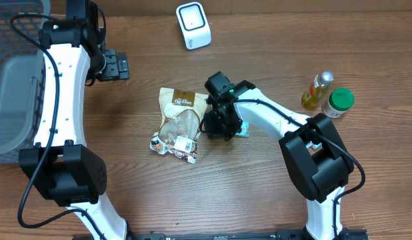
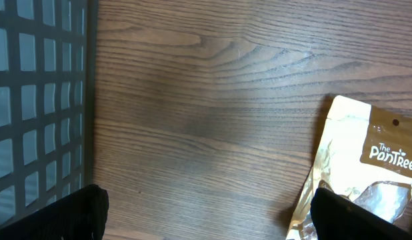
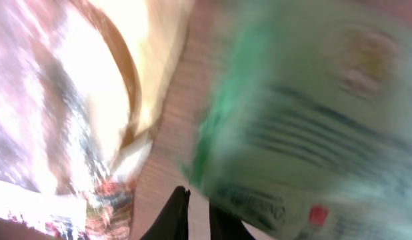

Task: Scan the item barcode
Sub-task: 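Release the wipes pack and raise the right gripper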

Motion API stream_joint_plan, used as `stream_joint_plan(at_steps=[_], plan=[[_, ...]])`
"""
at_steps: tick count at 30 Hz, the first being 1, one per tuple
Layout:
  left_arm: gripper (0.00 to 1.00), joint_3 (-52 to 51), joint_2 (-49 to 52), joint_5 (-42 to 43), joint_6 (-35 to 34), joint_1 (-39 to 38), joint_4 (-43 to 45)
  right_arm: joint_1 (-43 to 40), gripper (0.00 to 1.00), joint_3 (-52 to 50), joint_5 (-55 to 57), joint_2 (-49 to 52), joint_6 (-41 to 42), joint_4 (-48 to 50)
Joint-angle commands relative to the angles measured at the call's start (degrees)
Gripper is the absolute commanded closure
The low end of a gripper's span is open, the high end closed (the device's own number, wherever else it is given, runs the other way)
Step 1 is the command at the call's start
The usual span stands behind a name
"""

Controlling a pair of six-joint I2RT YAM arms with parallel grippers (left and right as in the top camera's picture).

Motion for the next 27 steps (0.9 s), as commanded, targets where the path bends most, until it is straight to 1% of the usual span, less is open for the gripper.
stream_joint_plan(at_steps=[1,2,3,5,7,10,13,20,23,27], plan=[[0.00,0.90,-0.15,-0.26,0.61,-0.39,0.09,-1.66,0.90,0.11,6.16,-0.22,-0.35,4.48],[0.01,0.90,-0.15,-0.26,0.61,-0.39,0.11,-2.67,0.89,0.22,7.65,-0.24,-0.35,7.52],[0.00,0.90,-0.15,-0.26,0.63,-0.39,0.09,-3.21,0.89,0.61,7.19,-0.24,0.00,8.39],[0.00,0.90,-0.15,-0.26,0.63,-0.39,0.09,-4.46,0.88,2.93,4.28,-0.31,0.87,7.82],[0.00,0.90,-0.15,-0.26,0.61,-0.39,0.09,-5.53,0.87,5.88,2.12,-0.57,0.66,4.72],[0.00,0.90,-0.15,-0.26,0.61,-0.39,0.09,-7.72,0.86,10.88,2.23,-1.51,0.04,-1.97],[0.00,0.90,-0.15,-0.26,0.61,-0.39,0.09,-10.01,0.83,13.35,3.28,-2.40,-0.85,-7.34],[0.01,0.90,-0.15,-0.26,0.61,-0.39,0.09,-14.03,0.83,11.80,5.97,-2.47,-0.79,-17.16],[0.00,0.90,-0.15,-0.26,0.63,-0.39,0.09,-14.27,0.83,9.94,8.63,-2.43,-0.72,-18.91],[0.01,0.90,-0.15,-0.26,0.61,-0.39,0.09,-13.92,0.83,6.47,8.76,-2.43,0.57,-18.99]])
